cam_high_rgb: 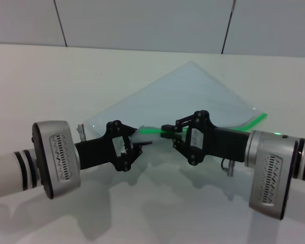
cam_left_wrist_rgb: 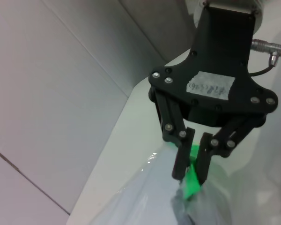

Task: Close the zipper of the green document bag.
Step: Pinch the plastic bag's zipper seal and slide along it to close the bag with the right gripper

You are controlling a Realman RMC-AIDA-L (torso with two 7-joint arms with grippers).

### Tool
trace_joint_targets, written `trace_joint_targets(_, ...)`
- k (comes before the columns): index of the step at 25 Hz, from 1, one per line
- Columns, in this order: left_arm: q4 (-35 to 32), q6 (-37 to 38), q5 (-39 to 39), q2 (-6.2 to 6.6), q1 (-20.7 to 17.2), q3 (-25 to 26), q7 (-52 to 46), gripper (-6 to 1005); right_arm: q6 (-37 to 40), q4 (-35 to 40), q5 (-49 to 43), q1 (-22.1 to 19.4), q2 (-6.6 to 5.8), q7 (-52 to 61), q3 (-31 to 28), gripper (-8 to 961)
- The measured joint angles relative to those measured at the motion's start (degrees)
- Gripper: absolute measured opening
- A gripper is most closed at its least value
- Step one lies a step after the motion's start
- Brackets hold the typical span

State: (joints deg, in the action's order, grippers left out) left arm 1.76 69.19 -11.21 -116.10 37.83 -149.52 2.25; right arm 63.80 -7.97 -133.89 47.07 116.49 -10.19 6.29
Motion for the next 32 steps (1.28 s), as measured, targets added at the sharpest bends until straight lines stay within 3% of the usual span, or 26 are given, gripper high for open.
trace_joint_targets(21,-0.06,7.07,-2.31,0.02,-3.63,0.89,5.31,71,-4.60,2.59,0.12,-2.65,0.00,0.00,-4.77,70)
trace_joint_targets(32,-1.10,9.02,0.18,-0.09,-5.87,-0.19,6.18,73,-10.93,4.43,0.07,-2.95,0.06,-2.10,-15.00,71)
